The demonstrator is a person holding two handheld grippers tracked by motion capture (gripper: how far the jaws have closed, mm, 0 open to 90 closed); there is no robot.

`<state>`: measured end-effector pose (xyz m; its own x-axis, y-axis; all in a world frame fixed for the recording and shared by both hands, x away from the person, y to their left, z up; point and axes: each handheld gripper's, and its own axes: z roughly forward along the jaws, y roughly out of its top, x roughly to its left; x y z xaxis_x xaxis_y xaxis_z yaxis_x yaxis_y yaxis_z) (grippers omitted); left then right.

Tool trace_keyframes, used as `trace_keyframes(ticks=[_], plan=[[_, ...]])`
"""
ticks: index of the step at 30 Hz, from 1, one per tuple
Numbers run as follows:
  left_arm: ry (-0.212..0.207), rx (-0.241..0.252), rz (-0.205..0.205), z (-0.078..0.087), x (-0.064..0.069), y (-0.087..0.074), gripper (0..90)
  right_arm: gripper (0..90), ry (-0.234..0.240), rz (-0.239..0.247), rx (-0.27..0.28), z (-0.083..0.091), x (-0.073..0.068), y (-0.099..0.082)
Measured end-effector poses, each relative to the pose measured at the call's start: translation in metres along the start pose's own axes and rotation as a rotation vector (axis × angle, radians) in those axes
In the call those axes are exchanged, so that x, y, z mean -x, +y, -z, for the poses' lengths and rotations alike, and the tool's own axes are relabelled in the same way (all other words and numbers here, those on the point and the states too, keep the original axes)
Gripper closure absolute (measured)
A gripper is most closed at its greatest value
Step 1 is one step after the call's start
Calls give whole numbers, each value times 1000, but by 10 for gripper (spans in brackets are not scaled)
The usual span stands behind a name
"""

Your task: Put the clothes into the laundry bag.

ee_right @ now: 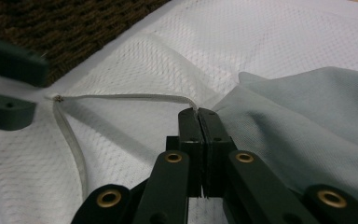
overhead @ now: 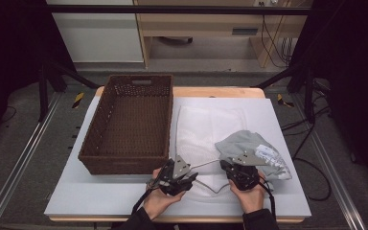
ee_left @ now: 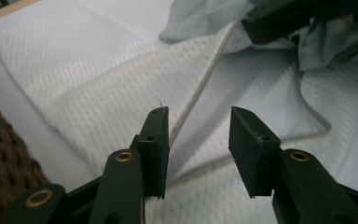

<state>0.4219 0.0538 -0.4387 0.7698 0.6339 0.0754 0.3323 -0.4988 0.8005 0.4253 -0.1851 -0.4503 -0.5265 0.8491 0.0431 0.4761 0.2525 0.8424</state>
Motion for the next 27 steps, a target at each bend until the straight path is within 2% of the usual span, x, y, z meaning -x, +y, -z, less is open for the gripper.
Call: trace_keyframes(ticks=[1,4,5,6,7,10,11,14,15,16,20,26,27], plan=[[11,2,-4,-7,0,10,559,892,5,-7,3,1,1,0],[20,-4,-19,-16,0,17,524,892,18,-7,14,2,2,0],[13,-9,-21,-27,1,21,519,892,25,-19,20,3,3,1],[13,-9,-21,-27,1,21,514,892,28,-19,22,3,3,1],[8,-18,-32,-37,3,23,514,892,29,-18,24,3,3,1],[5,-26,-31,-45,4,24,540,892,35,-9,27,4,4,0],[-26,-30,-19,-51,4,27,573,892,42,-7,22,3,3,0],[-46,-19,-11,-54,5,30,666,892,44,1,16,2,3,0],[-55,-12,-3,-54,4,33,666,892,43,-1,14,2,2,0],[-61,-6,3,-55,4,35,744,892,44,-1,14,2,2,0],[-71,-33,-9,-56,6,40,875,892,46,-2,18,2,2,0],[-110,-38,10,-54,5,40,887,884,46,-5,20,3,2,-1],[-114,-32,17,-51,4,40,888,828,50,-13,34,5,3,-2]])
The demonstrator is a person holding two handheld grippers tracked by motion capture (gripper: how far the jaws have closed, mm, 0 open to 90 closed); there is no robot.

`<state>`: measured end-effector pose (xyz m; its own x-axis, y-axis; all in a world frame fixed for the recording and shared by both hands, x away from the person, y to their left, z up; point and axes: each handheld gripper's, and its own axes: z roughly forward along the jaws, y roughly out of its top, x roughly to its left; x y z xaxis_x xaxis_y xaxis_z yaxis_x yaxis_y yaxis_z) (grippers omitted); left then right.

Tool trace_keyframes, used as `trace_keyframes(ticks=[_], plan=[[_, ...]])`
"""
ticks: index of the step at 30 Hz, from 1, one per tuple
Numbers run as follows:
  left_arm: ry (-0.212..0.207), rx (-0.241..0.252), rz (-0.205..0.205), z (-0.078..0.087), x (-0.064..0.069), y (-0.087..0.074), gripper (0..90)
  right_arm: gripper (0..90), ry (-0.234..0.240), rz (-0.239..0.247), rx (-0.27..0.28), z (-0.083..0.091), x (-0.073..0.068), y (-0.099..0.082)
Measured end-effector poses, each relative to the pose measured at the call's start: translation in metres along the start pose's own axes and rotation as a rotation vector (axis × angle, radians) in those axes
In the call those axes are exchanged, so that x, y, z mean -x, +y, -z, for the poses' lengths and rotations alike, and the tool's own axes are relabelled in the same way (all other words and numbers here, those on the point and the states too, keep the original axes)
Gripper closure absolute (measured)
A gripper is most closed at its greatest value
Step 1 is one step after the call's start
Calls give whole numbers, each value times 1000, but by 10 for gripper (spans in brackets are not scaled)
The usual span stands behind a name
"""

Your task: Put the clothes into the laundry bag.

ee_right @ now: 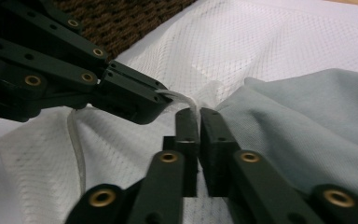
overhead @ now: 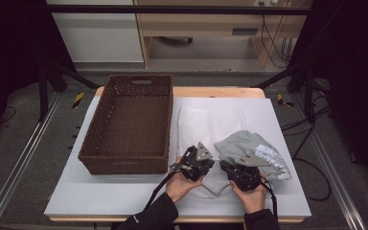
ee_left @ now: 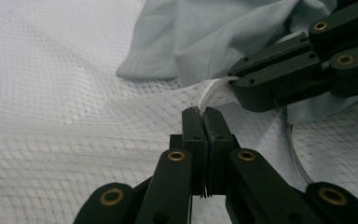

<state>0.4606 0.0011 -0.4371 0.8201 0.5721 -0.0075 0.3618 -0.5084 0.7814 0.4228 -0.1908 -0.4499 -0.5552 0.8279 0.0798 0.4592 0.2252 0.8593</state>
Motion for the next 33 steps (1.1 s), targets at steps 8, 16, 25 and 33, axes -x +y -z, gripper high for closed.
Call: trace_keyframes(ticks=[8,16,25,33], plan=[[7,18,18,7,-3,4,889,847,26,-7,-27,19,-4,-17],[2,31,10,11,0,7,888,889,18,-4,-140,26,-3,-54],[0,35,11,12,4,4,888,834,-5,3,-87,29,-3,-42],[6,28,6,12,6,1,888,456,-191,-9,11,23,13,10]])
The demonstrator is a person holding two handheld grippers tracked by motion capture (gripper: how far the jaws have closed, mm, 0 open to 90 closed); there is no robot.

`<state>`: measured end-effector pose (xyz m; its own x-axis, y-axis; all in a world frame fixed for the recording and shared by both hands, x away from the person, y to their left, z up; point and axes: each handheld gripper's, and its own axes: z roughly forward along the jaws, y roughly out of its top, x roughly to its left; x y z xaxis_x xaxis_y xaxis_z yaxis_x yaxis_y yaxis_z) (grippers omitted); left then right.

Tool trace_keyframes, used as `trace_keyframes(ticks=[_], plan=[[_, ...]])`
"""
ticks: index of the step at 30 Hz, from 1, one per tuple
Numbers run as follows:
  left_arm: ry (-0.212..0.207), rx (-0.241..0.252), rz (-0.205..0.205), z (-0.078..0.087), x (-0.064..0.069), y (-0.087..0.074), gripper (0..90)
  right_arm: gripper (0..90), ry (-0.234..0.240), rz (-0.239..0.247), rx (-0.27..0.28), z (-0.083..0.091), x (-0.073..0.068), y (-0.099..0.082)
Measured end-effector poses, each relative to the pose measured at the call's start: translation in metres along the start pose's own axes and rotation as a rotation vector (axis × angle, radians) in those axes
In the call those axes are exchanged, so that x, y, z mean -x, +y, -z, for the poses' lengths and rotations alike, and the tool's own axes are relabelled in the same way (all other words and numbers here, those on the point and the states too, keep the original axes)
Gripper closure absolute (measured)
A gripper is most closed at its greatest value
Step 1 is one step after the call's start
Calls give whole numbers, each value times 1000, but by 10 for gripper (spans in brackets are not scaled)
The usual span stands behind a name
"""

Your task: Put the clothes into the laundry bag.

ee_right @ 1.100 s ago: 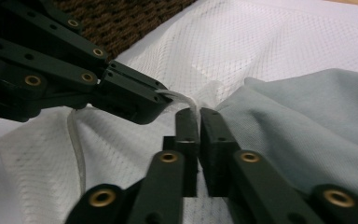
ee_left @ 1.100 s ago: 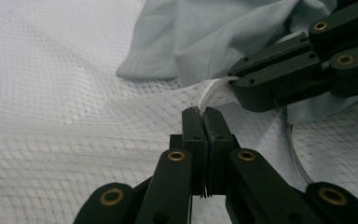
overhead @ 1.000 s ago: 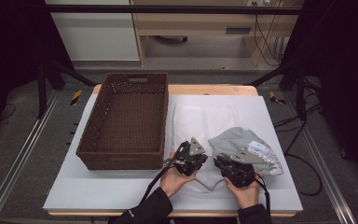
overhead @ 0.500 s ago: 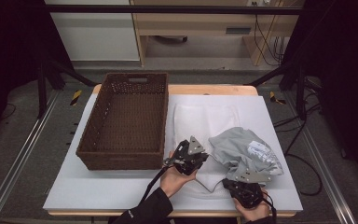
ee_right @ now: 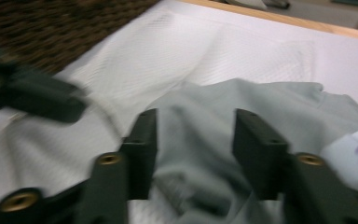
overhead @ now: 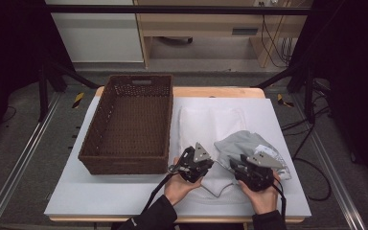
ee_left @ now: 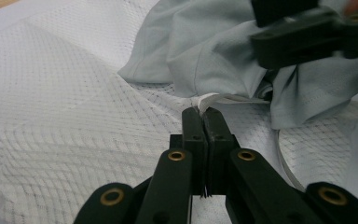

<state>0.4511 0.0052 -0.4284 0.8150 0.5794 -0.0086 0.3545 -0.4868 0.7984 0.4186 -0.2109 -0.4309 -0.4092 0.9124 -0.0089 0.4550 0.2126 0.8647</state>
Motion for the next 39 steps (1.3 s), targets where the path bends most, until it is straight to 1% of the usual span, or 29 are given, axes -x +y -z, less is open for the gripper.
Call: trace_keyframes(ticks=[1,2,3,4,5,6,7,8,9,10,12,15,16,17,19,20,21,23,24,25,26,27,29,30,31,33,35,37,39], plan=[[1,-2,-1,0,0,0,888,410,-24,12,-47,-15,2,4],[1,-2,-1,0,0,0,888,410,-24,12,-47,-15,2,4],[0,-4,0,0,1,0,888,445,-39,15,-99,-28,1,3],[3,-6,-3,-1,1,0,888,522,-45,25,-124,-33,0,1],[3,-6,-3,-1,1,0,888,522,-45,25,-124,-33,0,1],[4,-9,-3,-1,1,0,888,638,-59,50,-139,-36,0,0],[6,-14,-1,-3,0,-1,889,838,-68,58,-164,-37,0,-2],[6,-14,-1,-3,0,-1,889,838,-68,58,-164,-37,0,-2],[8,-12,4,-3,-1,0,889,861,-46,26,-155,-33,4,-1],[8,-12,4,-3,-1,0,889,861,-46,26,-155,-33,4,-1],[7,-12,17,-4,-3,0,888,863,-6,-5,-77,-15,11,3],[11,-17,49,-7,-8,4,889,862,93,-36,40,11,14,9],[11,-17,49,-7,-8,4,889,862,123,-35,69,19,13,11],[4,-13,79,-8,-10,8,889,862,150,-21,86,26,11,12],[2,-11,85,-8,-10,11,889,862,180,16,98,37,3,10],[3,-9,91,-8,-11,13,889,862,180,16,98,37,3,10],[8,3,95,-8,-10,18,889,862,211,33,99,42,-4,5],[7,14,91,-7,-9,24,889,861,250,32,81,40,-10,-2],[7,14,91,-7,-9,24,889,861,250,32,81,40,-10,-2],[3,33,87,-4,-5,30,889,860,271,34,50,29,-17,-10],[3,33,87,-4,-5,30,889,860,271,34,50,29,-17,-10],[6,47,73,-1,0,34,889,859,268,34,7,13,-23,-16],[5,57,61,2,3,36,889,857,259,32,-28,-4,-27,-21],[5,57,61,2,3,36,889,857,259,32,-28,-4,-27,-21],[5,61,54,4,5,35,889,854,233,16,-50,-19,-29,-25],[0,60,55,4,6,32,889,845,194,30,-73,-32,-31,-28],[0,52,57,2,5,27,889,808,158,44,-121,-42,-34,-31],[0,52,66,1,3,21,889,767,156,46,-148,-47,-35,-32],[-2,56,80,2,-1,16,889,727,175,53,-136,-43,-35,-31]])
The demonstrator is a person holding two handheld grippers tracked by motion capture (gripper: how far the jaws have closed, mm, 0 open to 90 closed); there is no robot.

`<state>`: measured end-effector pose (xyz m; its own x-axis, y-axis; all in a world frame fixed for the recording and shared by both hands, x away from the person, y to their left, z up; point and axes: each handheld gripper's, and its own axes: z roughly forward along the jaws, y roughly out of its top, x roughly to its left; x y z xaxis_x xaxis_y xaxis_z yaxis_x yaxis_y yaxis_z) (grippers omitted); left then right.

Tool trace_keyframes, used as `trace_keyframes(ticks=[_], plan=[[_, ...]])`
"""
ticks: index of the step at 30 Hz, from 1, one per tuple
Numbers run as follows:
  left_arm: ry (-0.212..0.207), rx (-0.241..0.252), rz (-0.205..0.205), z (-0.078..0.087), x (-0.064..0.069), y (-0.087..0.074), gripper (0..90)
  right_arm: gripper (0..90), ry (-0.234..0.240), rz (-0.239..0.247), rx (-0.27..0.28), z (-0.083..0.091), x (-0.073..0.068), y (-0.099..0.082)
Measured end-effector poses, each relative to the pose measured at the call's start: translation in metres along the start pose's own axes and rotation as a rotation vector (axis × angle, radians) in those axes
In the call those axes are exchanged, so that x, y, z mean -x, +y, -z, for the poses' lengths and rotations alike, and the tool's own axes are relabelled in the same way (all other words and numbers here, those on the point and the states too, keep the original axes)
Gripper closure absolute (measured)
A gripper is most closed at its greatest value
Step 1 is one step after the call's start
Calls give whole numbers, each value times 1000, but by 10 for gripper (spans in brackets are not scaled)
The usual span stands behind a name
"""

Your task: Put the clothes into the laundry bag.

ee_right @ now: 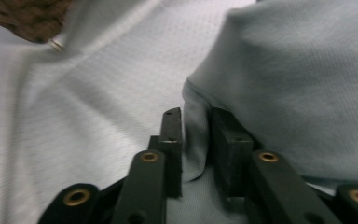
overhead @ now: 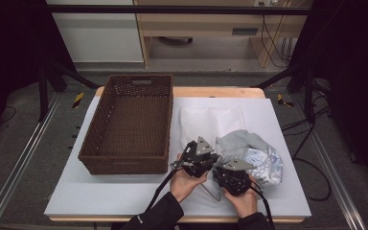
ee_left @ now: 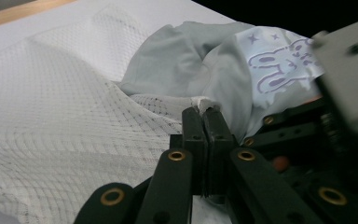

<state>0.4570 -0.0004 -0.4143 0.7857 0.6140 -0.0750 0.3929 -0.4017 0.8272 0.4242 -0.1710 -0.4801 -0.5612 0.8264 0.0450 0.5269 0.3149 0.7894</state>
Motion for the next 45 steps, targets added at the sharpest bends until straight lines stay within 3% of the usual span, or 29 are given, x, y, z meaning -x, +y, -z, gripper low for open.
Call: trace_keyframes(ticks=[3,4,6,7,8,10,12,13,14,17,19,21,22,23,24,26,27,29,30,31,32,34,35,36,38,39,40,41,45], plan=[[-1,5,12,2,-4,-3,889,678,29,-16,36,11,1,2],[1,4,7,4,-6,-4,889,640,57,-27,80,26,2,4],[3,4,4,4,-5,-6,889,608,51,-26,121,43,5,8],[3,4,4,4,-5,-6,889,608,51,-26,121,43,5,8],[6,1,-7,4,-3,-7,888,569,33,-34,167,60,10,12],[10,0,-14,4,-3,-8,888,531,-26,-37,199,75,19,16],[10,-2,-17,4,-2,-8,888,460,-143,-45,200,83,32,19],[10,-2,-17,4,-2,-8,888,460,-143,-45,200,83,32,19],[12,-2,-18,4,-2,-8,888,373,-251,-66,145,79,48,20],[11,-3,-22,3,-2,-8,888,380,-262,-105,78,61,62,16],[13,-7,-25,3,-1,-8,888,402,-282,-91,23,45,65,14],[14,-8,-27,3,-1,-8,888,452,-287,-85,1,39,66,12],[13,-12,-28,2,0,-9,888,579,-296,-81,-40,31,67,10],[13,-12,-28,2,0,-9,889,579,-296,-81,-40,31,67,10],[13,-13,-28,1,0,-10,888,724,-306,-81,-59,31,66,9],[13,-16,-29,0,0,-10,888,820,-288,-94,-53,34,68,9],[13,-16,-29,0,0,-10,888,820,-288,-94,-53,34,68,9],[13,-17,-26,0,0,-10,889,835,-260,-98,18,48,67,10],[12,-16,-22,0,-1,-9,889,835,-260,-98,18,48,67,10],[12,-16,-18,0,-2,-9,889,836,-228,-98,62,54,65,11],[12,-15,-8,0,-3,-7,889,835,-150,-83,146,67,59,12],[14,-11,-3,0,-3,-4,889,833,-81,-51,196,77,50,13],[14,-11,-3,0,-3,-4,888,833,-81,-51,196,77,50,13],[18,-7,1,1,-2,-3,889,832,-21,-8,215,82,38,13],[28,-1,3,1,-1,2,888,831,39,22,219,82,27,12],[28,-1,3,1,-1,2,889,831,39,22,219,82,27,12],[30,2,5,2,0,5,889,833,97,45,215,79,16,10],[33,3,4,2,0,6,889,833,119,56,210,76,11,10],[34,12,5,3,1,11,889,834,158,74,169,58,-2,10]])
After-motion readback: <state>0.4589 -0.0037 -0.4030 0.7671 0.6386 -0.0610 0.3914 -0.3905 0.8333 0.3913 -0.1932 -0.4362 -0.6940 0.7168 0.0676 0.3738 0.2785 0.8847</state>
